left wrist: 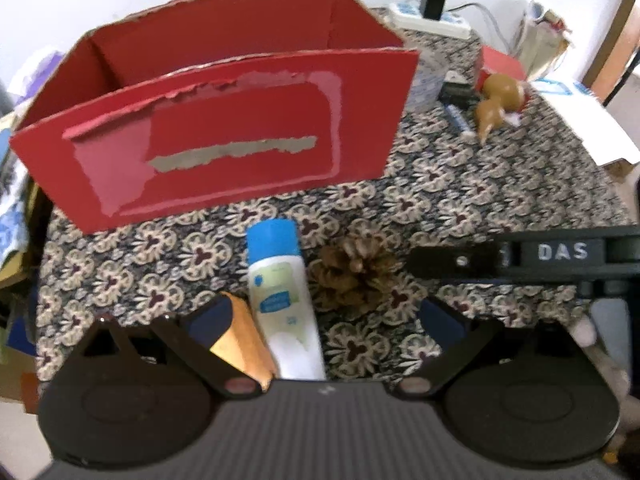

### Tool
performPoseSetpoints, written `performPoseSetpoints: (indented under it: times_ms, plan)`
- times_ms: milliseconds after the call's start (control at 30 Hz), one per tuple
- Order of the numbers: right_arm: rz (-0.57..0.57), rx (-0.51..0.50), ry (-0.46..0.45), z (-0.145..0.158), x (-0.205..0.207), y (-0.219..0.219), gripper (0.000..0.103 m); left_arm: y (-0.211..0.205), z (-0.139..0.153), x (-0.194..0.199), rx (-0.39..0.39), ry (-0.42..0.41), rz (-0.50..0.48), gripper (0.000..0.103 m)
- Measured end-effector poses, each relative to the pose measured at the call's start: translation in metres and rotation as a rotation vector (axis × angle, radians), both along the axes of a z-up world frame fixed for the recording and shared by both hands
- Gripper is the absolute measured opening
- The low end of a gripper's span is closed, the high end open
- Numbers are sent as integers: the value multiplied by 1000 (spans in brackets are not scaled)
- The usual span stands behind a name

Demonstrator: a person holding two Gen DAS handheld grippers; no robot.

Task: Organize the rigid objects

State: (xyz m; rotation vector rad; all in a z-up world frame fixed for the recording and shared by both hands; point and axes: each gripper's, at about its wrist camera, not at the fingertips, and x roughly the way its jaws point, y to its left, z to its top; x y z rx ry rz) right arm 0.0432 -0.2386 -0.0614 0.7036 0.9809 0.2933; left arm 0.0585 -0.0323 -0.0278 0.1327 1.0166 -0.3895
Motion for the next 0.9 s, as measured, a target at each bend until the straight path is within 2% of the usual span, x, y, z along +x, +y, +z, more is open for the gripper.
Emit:
performPoseSetpoints:
  times_ms: [200, 400, 600, 667, 767, 900]
  plan:
    - [-3, 65, 20, -7, 7, -6, 25, 6, 1, -7, -84, -45, -16, 99]
    - [37, 140, 16, -7, 18, -3, 25, -1, -2, -4, -94, -69, -16, 98]
    - [104, 134, 25, -6, 33, 13, 27, -13, -9, 4, -74, -72, -29, 82]
    - [125, 119, 34, -8, 34, 19, 27, -15, -13, 6, -73, -53, -32, 74]
    - [136, 103, 37, -10, 34, 24, 27, -15, -20, 8, -87, -19, -29, 68]
    - [119, 128, 50, -13, 35, 22, 27, -15, -21, 8, -95, -13, -28, 66]
